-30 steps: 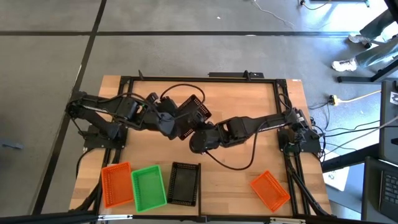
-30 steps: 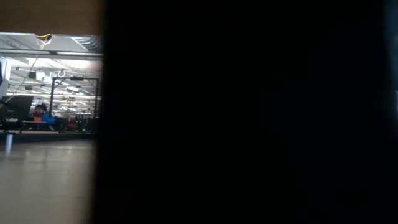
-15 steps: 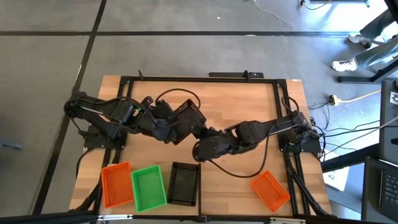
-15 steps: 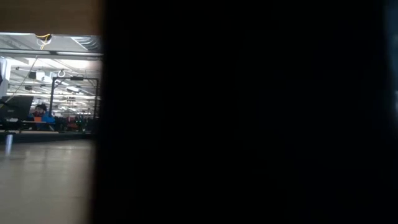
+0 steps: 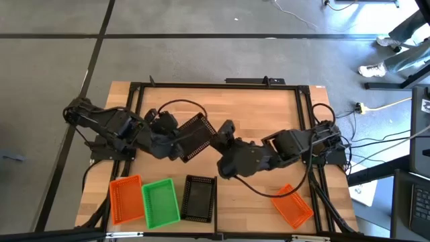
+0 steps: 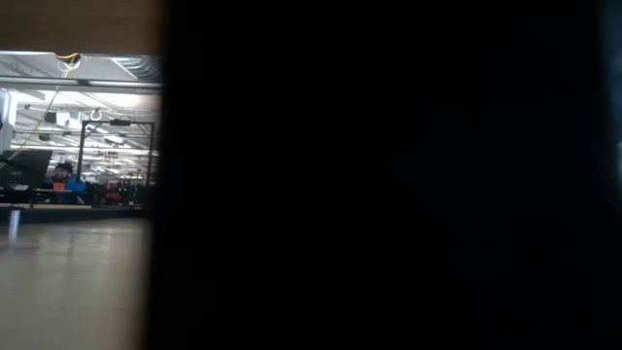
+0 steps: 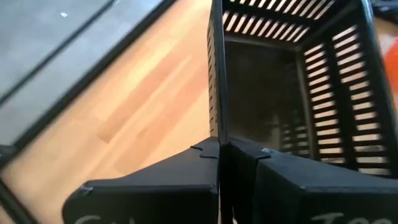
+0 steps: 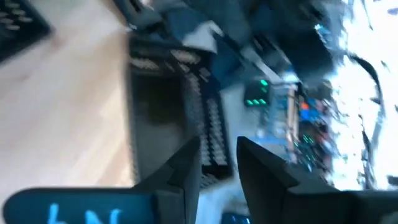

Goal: Stack baskets on shelf by color
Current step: Stack the black basket on top of the other black baskets on the shelf

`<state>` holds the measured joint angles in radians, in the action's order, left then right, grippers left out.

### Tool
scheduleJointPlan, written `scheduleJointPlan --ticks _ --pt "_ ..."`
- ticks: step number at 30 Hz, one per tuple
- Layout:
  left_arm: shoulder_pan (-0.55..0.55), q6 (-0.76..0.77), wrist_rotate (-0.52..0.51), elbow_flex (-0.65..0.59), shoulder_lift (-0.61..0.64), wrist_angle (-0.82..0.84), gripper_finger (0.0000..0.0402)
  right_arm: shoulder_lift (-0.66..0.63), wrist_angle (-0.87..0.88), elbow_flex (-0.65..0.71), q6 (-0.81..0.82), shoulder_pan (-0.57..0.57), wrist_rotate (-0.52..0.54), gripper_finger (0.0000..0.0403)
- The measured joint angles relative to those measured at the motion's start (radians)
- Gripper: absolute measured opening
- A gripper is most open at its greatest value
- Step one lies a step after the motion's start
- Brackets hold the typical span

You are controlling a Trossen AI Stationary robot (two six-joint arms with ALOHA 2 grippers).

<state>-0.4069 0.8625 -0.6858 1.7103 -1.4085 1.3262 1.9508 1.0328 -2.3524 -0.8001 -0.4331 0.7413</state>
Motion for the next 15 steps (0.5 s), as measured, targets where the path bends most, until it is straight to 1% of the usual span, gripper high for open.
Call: scheduleJointPlan --ticks 3,5,10,15 --pt "-0.053 0.090 0.008 0.000 0.019 -0.006 0.0000 -0.019 0.002 -0.003 0.016 -0.008 0.091 0.0105" --pt "-0.096 0.177 0.007 0.001 0.022 -0.028 0.0000 -0.036 0.003 -0.003 0.041 -0.014 0.127 0.0105" --pt "-0.229 0.394 -0.013 0.000 0.015 -0.045 0.0000 -0.083 0.053 -0.003 0.093 -0.029 0.130 0.0105" --pt "-0.307 0.607 -0.037 0.000 0.006 -0.063 0.0000 -0.144 0.063 -0.003 0.116 -0.029 0.161 0.0105"
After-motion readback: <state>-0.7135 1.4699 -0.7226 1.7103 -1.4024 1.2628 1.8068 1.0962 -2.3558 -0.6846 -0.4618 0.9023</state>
